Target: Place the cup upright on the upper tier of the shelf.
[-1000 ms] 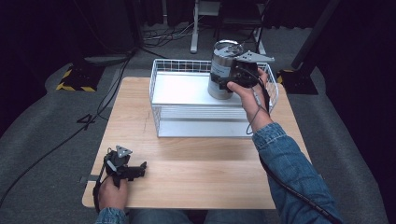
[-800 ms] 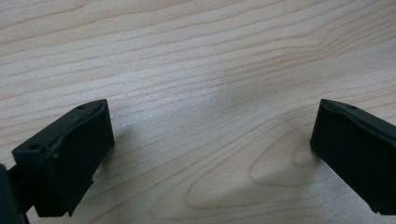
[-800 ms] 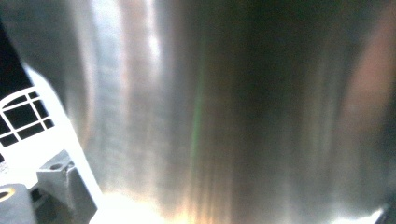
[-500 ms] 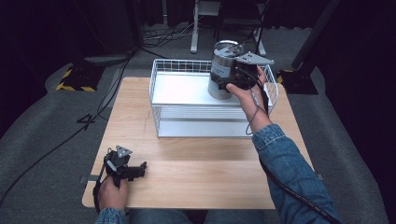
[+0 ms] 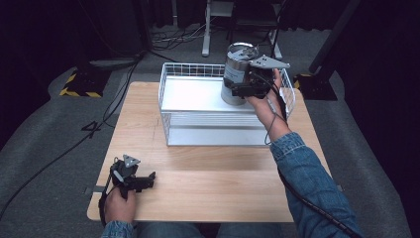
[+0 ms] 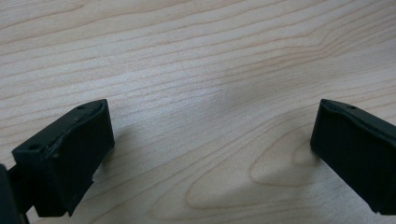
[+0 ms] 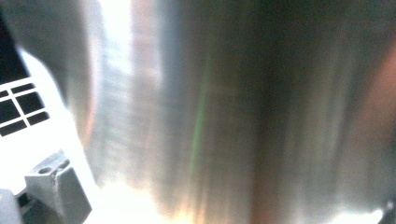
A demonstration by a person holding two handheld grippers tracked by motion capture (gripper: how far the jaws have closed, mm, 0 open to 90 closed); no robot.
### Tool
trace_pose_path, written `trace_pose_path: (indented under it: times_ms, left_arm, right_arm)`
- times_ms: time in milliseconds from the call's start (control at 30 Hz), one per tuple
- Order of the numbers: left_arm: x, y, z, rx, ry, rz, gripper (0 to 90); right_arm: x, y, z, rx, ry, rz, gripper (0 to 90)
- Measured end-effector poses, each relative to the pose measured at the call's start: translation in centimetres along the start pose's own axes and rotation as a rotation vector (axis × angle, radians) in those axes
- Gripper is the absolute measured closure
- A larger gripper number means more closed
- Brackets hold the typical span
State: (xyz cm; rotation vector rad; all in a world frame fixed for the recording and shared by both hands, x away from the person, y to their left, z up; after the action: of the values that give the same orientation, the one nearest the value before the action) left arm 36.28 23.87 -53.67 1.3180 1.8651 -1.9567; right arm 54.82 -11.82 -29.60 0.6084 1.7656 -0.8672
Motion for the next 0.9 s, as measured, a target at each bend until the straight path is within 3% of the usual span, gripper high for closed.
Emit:
trace_pose_path:
  times_ms: [133, 533, 800, 900]
  left_arm:
    - [0.0, 0.0, 0.0, 0.000, 0.000, 0.000, 0.0]
    - [0.0, 0.0, 0.0, 0.000, 0.000, 0.000, 0.0]
    - [0.0, 0.0, 0.0, 0.000, 0.000, 0.000, 0.0]
    - [0.0, 0.0, 0.0, 0.000, 0.000, 0.000, 0.0]
  right_arm:
    - [-0.1, -0.4, -0.1, 0.014, -0.014, 0.016, 0.0]
    - [-0.2, -2.3, 0.4, -0.047, 0.030, 0.001, 0.0]
    - [-0.4, -4.8, 0.3, -0.092, 0.020, 0.005, 0.0]
    - [-0.6, -6.5, 0.2, -0.112, 0.014, 0.006, 0.0]
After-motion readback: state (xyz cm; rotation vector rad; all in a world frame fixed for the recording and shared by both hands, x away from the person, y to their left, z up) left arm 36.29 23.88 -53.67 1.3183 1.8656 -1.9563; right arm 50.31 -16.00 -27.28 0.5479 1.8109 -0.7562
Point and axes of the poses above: each handheld gripper's, and its own axes: y roughly forward along the jaws, x roughly out of its underside, z roughly to its right, the point moved 4 cm from there along y, roughly forward along the jaws, and after that the axes turned 15 degrees about y, right-handed, at the moved point
